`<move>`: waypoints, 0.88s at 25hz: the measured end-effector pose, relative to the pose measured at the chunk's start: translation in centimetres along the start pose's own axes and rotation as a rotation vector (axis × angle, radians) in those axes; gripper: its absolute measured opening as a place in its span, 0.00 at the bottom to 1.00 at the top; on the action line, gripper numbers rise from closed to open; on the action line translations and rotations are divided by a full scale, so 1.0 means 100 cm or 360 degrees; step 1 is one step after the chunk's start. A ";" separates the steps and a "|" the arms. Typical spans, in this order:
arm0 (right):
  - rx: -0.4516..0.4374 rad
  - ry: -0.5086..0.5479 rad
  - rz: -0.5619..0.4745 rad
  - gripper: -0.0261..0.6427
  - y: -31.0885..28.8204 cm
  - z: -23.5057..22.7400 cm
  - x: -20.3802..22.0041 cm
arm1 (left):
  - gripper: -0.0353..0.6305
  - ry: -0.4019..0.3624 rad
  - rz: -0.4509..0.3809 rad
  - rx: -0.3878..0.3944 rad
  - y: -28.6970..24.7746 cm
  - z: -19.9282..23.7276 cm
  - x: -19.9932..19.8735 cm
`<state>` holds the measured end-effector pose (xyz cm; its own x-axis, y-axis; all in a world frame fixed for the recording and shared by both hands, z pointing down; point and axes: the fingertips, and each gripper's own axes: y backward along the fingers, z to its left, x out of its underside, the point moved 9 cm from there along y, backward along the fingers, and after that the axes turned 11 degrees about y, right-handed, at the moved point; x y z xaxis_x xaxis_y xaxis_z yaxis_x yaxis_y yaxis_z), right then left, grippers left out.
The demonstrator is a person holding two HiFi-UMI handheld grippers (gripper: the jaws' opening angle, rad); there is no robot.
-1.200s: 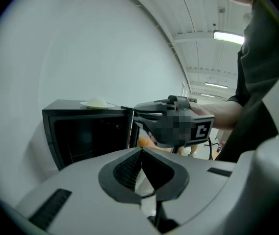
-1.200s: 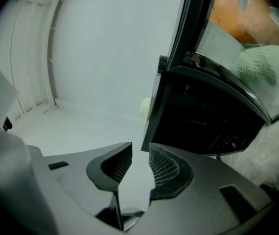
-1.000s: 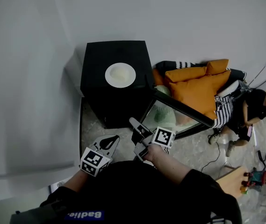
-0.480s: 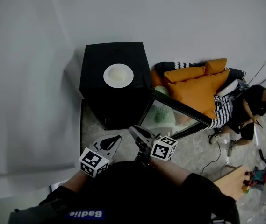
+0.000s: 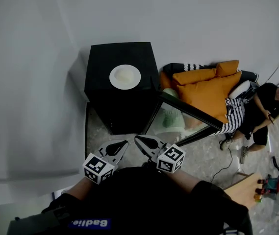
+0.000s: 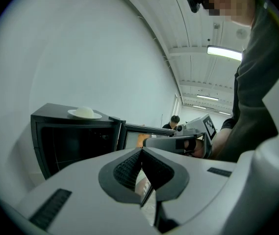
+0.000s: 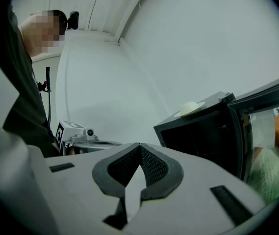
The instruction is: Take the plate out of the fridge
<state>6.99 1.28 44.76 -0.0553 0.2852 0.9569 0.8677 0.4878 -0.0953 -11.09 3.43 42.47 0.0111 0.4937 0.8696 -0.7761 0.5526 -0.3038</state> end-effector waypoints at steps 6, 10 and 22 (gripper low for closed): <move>-0.0056 0.0180 0.0105 0.06 0.000 0.014 0.007 | 0.06 0.0028 -0.0028 0.0011 0.004 -0.002 0.000; -0.0078 0.0202 0.0122 0.06 0.002 0.018 0.011 | 0.06 0.0043 -0.0029 0.0013 0.006 -0.003 0.003; -0.0092 0.0199 0.0142 0.06 -0.003 0.019 0.013 | 0.06 0.0048 -0.0016 0.0027 0.005 -0.001 0.005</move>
<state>5.77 3.05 45.47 0.0820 0.2187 0.9724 0.8937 0.4156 -0.1688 -11.40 4.07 42.72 0.0375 0.5085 0.8603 -0.7864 0.5462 -0.2886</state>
